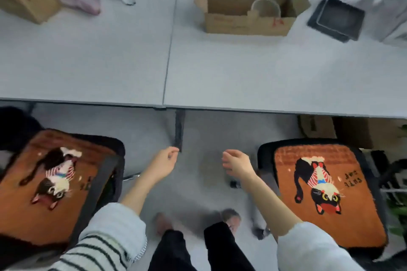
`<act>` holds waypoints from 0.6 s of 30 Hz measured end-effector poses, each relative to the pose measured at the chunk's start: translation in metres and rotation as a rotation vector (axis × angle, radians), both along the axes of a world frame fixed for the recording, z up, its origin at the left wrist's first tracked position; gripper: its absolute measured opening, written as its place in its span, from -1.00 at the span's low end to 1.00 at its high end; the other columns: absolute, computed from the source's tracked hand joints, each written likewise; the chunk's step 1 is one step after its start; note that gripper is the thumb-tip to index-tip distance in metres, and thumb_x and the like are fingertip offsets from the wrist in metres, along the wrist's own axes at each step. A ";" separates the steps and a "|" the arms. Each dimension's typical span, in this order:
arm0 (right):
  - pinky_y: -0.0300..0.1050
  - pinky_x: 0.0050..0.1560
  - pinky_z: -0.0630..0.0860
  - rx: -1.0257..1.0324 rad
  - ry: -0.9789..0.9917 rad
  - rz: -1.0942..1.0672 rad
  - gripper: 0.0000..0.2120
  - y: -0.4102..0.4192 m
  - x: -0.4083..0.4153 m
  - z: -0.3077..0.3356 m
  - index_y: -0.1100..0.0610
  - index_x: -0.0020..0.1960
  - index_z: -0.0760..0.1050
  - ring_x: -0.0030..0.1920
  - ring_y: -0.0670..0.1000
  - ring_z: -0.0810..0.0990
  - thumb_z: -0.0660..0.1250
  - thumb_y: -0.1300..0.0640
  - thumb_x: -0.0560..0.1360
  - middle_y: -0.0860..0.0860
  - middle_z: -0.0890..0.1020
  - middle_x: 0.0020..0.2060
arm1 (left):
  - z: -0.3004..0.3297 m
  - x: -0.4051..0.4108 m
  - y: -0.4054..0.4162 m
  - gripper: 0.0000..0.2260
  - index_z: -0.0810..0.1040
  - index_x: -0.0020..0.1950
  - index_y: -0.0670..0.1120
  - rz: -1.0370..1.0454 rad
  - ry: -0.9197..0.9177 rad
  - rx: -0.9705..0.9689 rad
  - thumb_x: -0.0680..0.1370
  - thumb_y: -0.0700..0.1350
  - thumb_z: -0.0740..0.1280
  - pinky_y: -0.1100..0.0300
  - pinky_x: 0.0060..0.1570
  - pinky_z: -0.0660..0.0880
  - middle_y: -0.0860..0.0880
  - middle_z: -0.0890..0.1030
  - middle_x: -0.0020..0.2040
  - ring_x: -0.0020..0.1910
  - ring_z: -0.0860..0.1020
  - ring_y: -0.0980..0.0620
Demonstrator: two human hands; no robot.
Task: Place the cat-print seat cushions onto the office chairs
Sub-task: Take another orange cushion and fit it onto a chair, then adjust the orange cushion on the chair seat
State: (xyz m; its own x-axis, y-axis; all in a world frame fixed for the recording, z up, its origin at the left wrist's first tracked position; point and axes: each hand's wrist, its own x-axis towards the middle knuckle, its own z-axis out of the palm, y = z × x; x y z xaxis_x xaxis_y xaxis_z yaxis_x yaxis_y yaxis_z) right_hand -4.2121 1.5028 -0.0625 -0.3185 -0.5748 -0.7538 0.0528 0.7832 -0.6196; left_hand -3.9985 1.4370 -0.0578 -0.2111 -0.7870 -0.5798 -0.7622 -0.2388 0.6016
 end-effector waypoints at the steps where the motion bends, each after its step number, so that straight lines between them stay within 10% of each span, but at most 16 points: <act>1: -0.24 -0.28 0.35 0.006 0.024 0.055 -0.72 -0.009 0.022 -0.002 0.21 0.20 0.49 -0.33 -0.05 0.47 0.26 0.13 0.54 0.00 0.54 -0.15 | 0.002 0.025 0.001 -0.74 0.51 0.26 -0.15 0.050 -0.005 -0.001 0.62 -0.17 0.16 0.15 0.10 0.42 -0.18 0.59 0.18 0.17 0.54 -0.13; 8: -0.32 -0.60 0.24 0.059 0.013 0.442 -0.83 -0.066 0.188 -0.003 0.09 -0.22 0.44 -0.51 -0.09 0.36 0.22 0.24 0.52 0.01 0.44 -0.40 | 0.008 0.208 0.026 -0.74 0.50 0.27 -0.16 0.386 -0.033 -0.021 0.61 -0.20 0.16 0.19 0.15 0.39 -0.11 0.58 0.21 0.20 0.53 -0.07; 18: -0.12 -0.28 0.42 0.004 0.064 0.890 -0.89 -0.159 0.363 -0.023 0.12 0.00 0.51 -0.32 0.03 0.46 0.23 0.16 0.54 0.01 0.51 -0.35 | -0.018 0.316 0.028 -0.71 0.44 0.31 -0.16 0.957 -0.057 0.030 0.61 -0.19 0.13 0.12 0.18 0.39 -0.15 0.51 0.27 0.26 0.47 -0.10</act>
